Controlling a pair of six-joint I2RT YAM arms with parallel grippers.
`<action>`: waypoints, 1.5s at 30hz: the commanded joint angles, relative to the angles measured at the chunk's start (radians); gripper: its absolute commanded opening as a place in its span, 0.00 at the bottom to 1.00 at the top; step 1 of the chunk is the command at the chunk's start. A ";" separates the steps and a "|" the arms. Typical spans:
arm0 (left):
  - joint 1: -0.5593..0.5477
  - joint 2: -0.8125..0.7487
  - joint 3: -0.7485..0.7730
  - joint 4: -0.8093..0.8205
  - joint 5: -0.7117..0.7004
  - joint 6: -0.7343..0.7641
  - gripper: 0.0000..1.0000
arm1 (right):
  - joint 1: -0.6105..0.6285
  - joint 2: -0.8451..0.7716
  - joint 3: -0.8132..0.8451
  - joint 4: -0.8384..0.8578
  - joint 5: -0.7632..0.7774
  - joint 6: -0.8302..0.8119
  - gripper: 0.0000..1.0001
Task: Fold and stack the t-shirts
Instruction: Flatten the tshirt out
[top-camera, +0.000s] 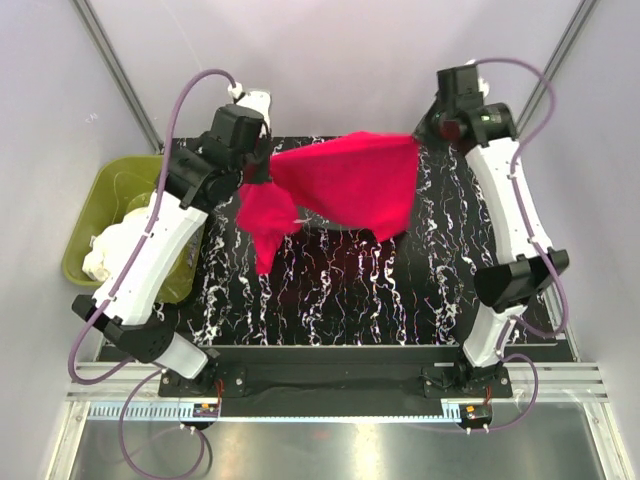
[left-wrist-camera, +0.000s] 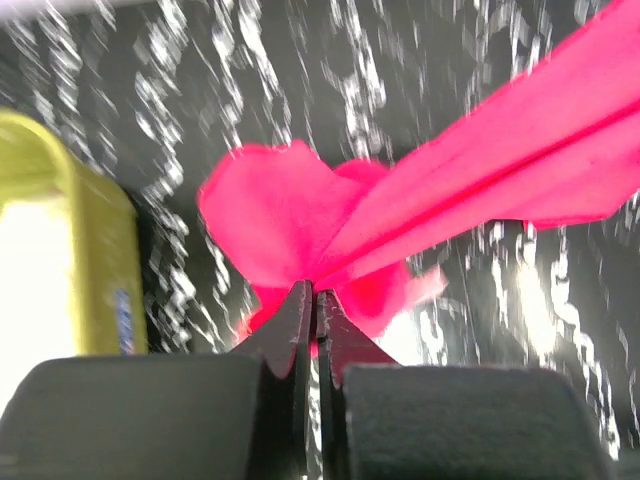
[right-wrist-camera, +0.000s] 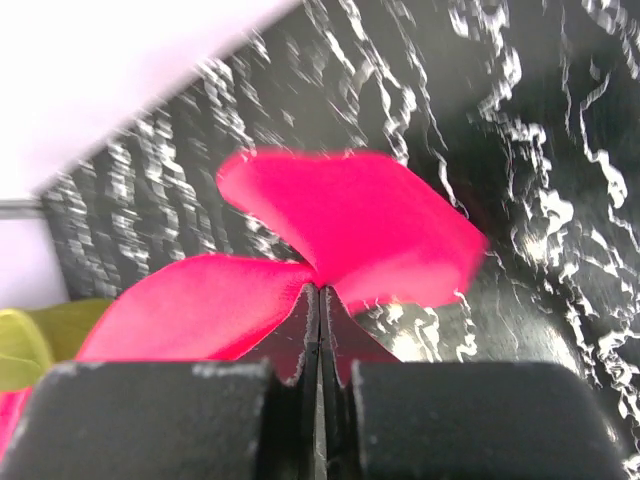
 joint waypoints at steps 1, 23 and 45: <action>0.002 -0.042 0.059 -0.059 -0.179 0.064 0.00 | -0.015 -0.075 0.072 -0.105 0.143 -0.035 0.00; -0.047 -0.781 -0.612 0.187 0.324 -0.131 0.00 | -0.015 -0.942 -0.717 0.023 -0.145 -0.038 0.00; -0.049 -0.645 -0.708 0.003 0.174 -0.272 0.00 | 0.591 -0.251 -1.083 0.455 -0.674 -0.099 0.71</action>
